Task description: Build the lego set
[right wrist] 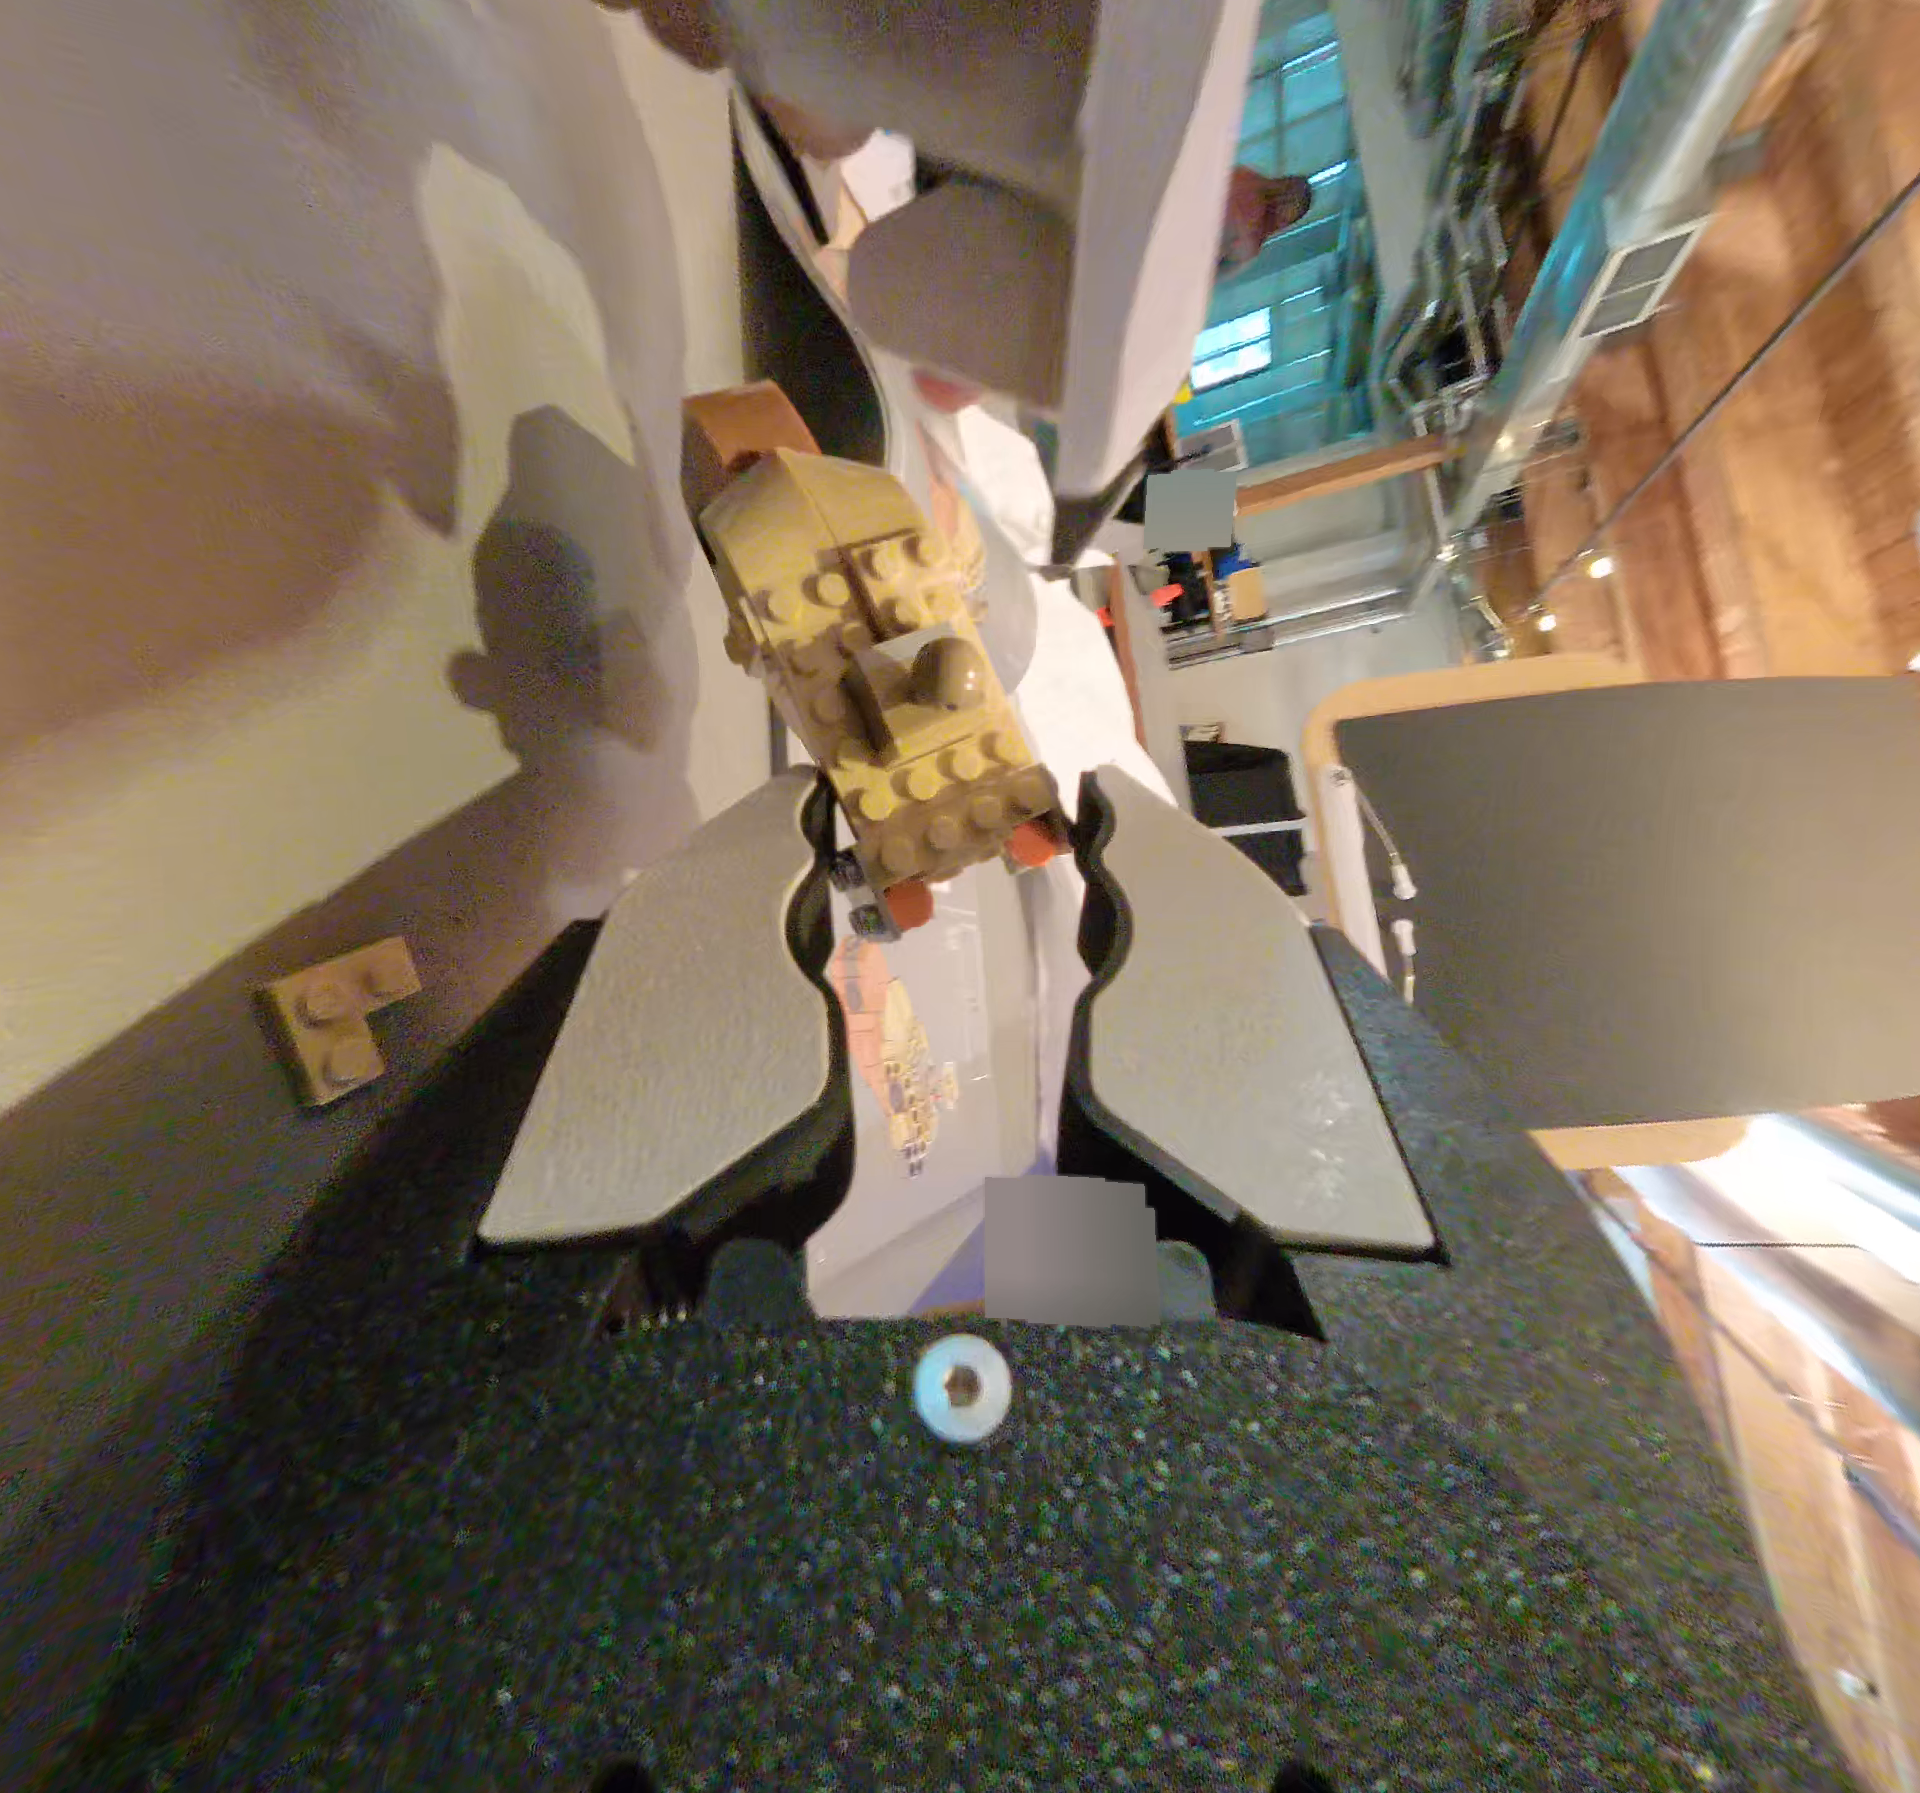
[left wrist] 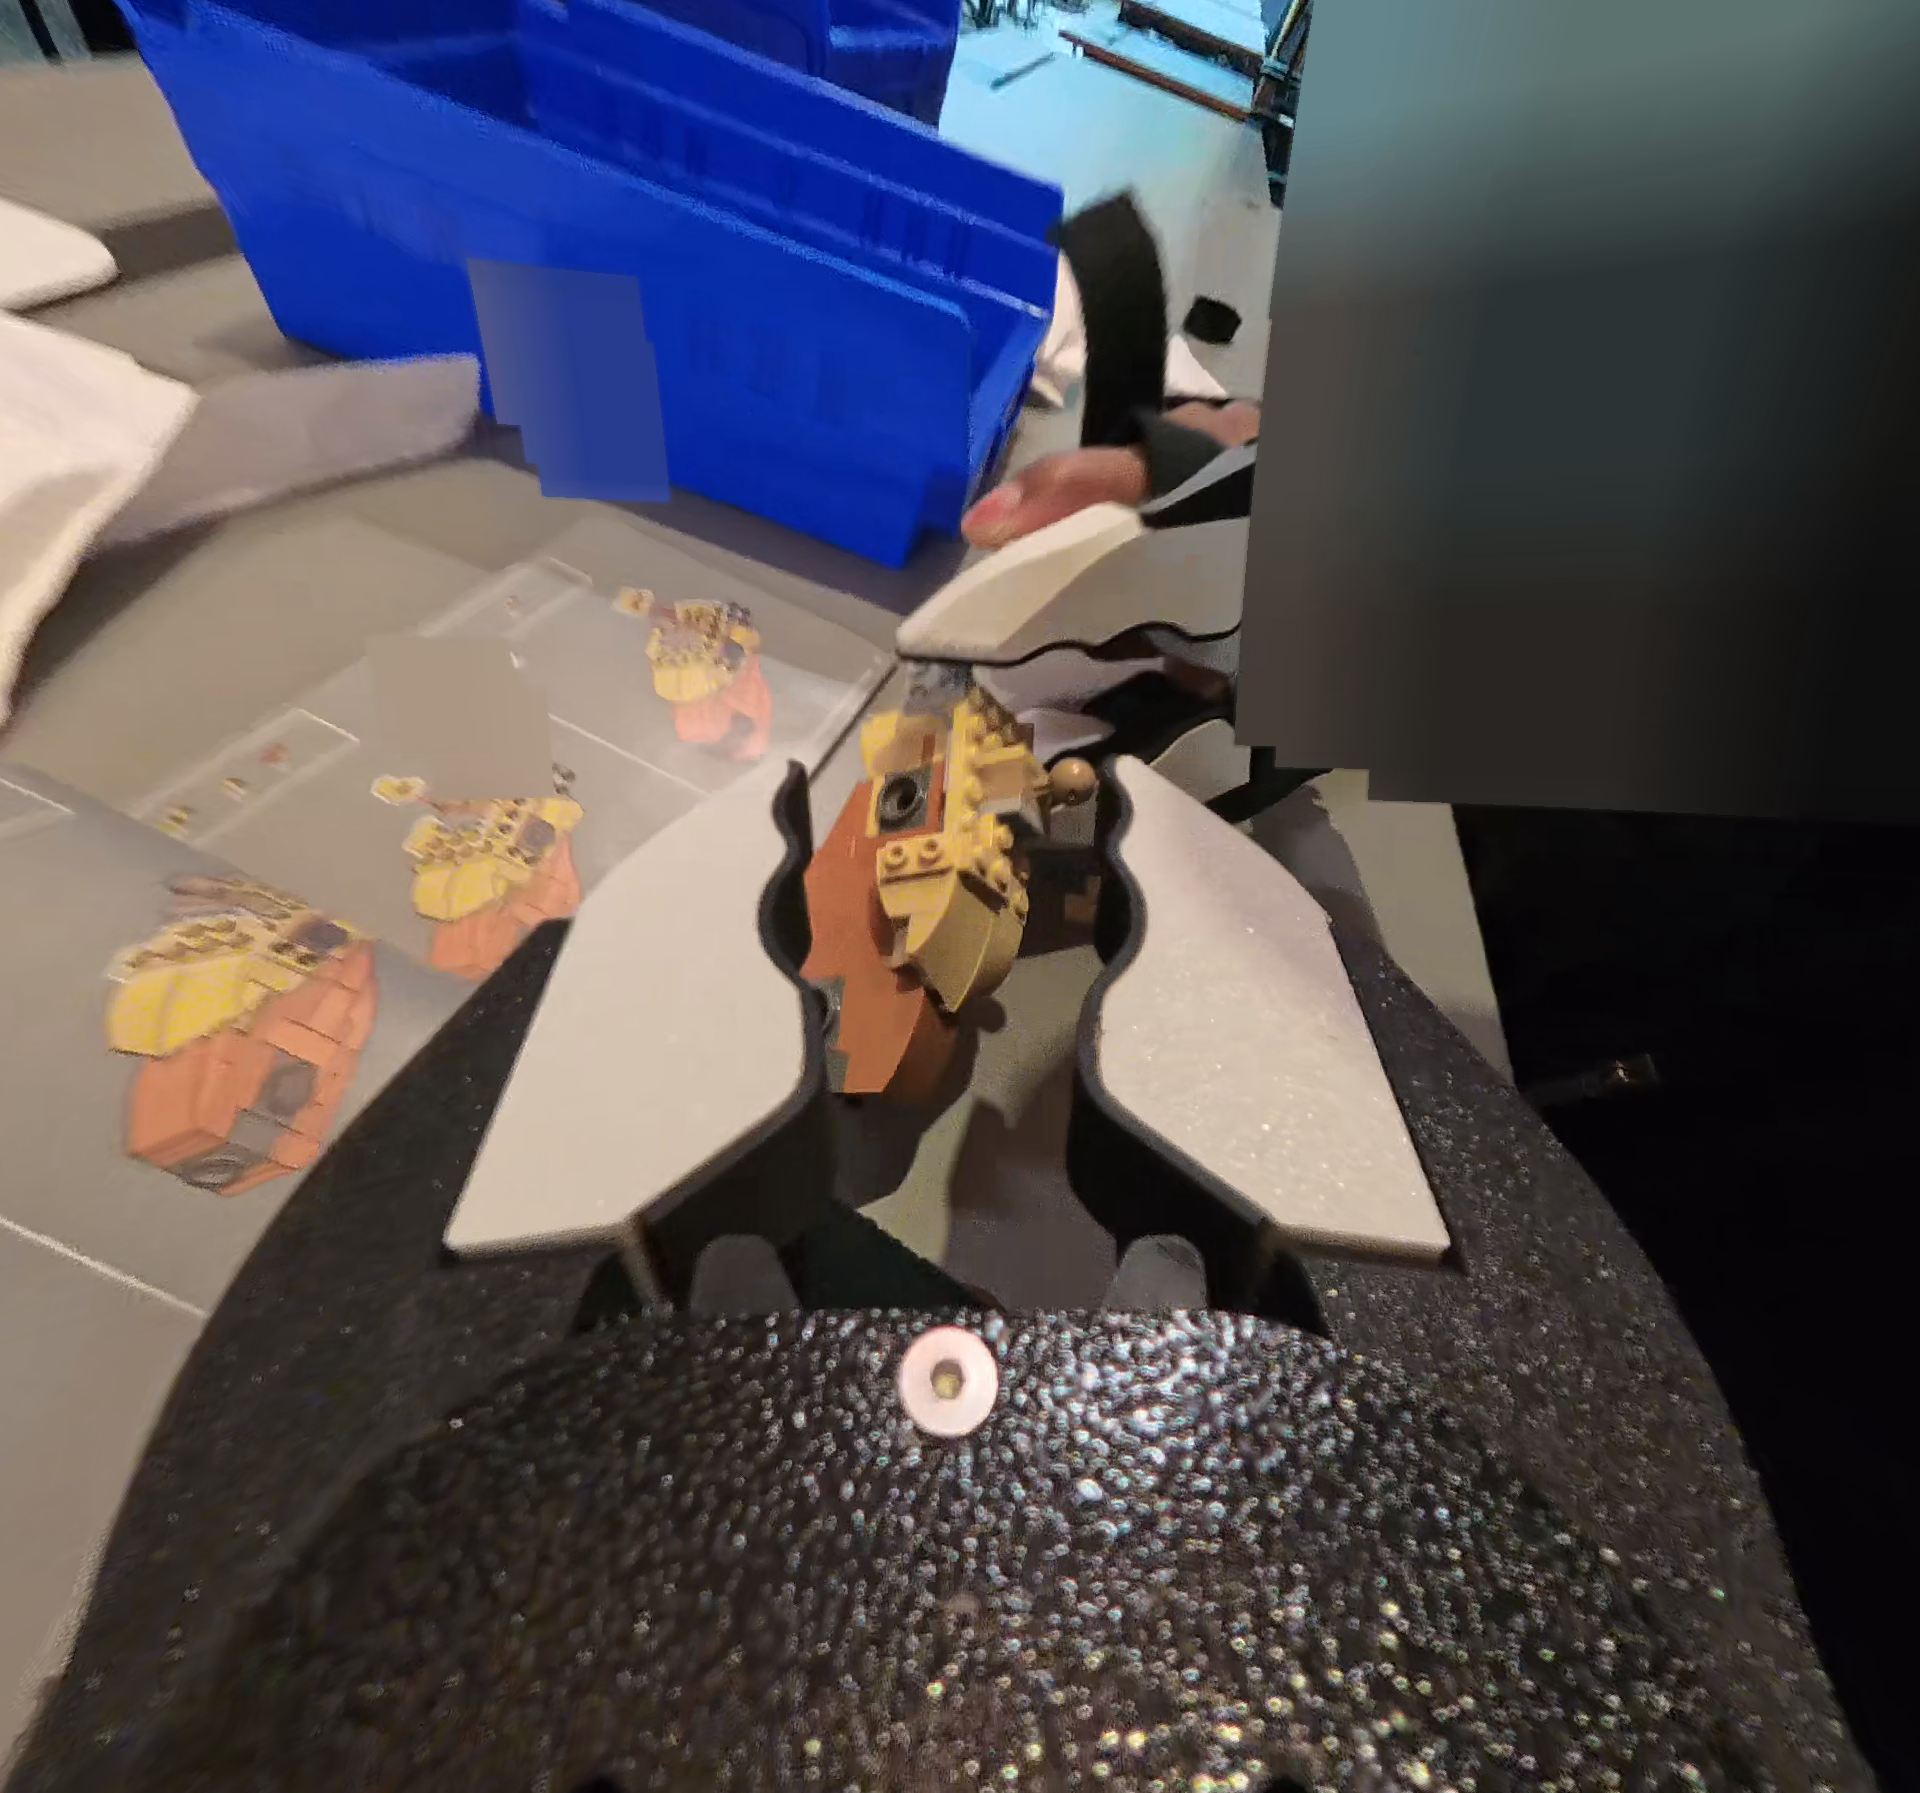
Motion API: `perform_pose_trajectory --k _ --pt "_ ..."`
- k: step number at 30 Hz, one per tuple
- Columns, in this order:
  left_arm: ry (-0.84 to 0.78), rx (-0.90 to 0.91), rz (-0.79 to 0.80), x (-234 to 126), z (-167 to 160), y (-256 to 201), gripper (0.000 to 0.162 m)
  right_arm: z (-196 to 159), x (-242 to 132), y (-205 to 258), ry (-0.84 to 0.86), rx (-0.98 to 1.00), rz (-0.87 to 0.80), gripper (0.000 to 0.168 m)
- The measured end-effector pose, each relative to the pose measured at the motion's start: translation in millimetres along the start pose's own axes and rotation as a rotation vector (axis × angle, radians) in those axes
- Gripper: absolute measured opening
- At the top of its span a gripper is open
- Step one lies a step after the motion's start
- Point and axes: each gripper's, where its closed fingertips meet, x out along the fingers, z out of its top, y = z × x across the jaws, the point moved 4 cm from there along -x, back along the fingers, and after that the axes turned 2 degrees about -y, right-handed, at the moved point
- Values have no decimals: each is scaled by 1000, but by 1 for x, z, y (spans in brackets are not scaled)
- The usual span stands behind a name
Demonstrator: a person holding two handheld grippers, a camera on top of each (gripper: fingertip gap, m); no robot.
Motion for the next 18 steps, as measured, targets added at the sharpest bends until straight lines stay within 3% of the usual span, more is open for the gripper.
perform_pose_trajectory --k 7,12,18 --pt "11 277 71 -8 4 -4 48 -4 1 0 -3 192 120 44" --pt "54 526 106 -1 1 -18 50 -6 -2 -2 -41 465 290 44" --pt "87 371 42 -3 -9 -13 51 -14 -3 -8 -80 786 457 44"
